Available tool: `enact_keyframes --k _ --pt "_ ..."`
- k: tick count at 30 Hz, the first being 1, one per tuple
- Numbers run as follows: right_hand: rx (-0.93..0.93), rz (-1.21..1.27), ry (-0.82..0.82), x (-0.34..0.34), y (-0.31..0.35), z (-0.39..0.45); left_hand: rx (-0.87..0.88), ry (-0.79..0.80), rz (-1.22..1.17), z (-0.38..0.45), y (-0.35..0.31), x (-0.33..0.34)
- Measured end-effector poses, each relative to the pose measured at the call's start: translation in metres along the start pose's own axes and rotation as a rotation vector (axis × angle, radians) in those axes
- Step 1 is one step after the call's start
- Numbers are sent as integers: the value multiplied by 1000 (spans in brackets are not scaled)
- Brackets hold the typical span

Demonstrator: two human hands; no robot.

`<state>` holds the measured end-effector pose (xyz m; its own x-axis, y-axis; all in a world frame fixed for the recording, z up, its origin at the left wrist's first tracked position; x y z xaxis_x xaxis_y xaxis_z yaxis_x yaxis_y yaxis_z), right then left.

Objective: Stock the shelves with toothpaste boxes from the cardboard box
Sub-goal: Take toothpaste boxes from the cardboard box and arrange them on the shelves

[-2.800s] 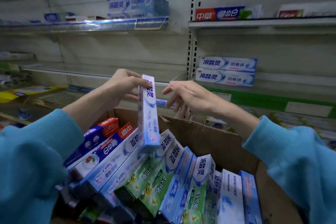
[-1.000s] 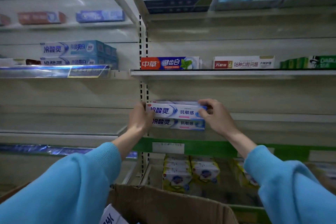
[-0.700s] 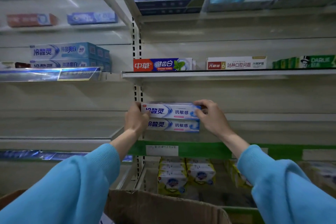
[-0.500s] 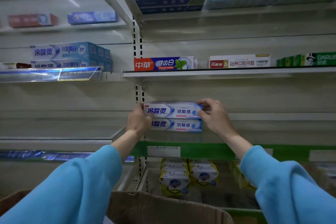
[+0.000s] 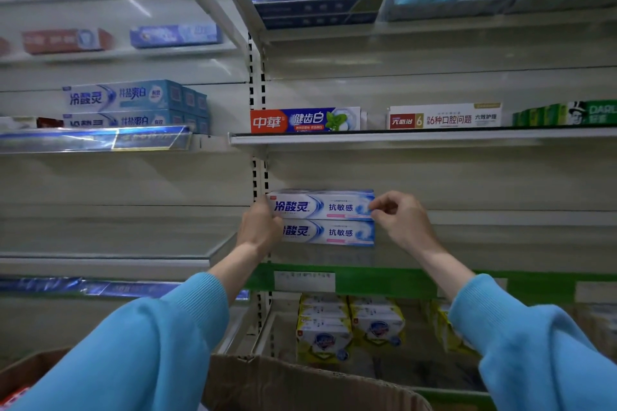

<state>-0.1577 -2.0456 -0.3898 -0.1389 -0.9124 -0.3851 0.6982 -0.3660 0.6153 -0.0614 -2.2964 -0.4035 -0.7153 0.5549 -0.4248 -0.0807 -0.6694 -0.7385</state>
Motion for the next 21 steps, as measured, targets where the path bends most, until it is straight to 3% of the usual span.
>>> enact_keyframes --k 11,17,21 --pt "48 -7 56 2 0 -4 -19 58 3 -1 3 5" --pt "35 -52 64 -2 13 -6 15 -106 101 -8 -8 -16" --pt "-20 -83 28 -9 35 -13 68 -111 176 -37 -22 -43"
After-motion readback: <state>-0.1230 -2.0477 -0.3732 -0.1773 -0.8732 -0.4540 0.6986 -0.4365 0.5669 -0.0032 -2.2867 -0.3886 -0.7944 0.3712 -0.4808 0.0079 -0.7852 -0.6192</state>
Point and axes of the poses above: each hand's wrist, its own z-axis towards the middle knuckle, its own x-axis out of the palm, y = z × x, the point moved 6 cm from there along z, towards the middle knuckle, and after that the axes turned 2 degrees about -z, right-handed, at the moved point
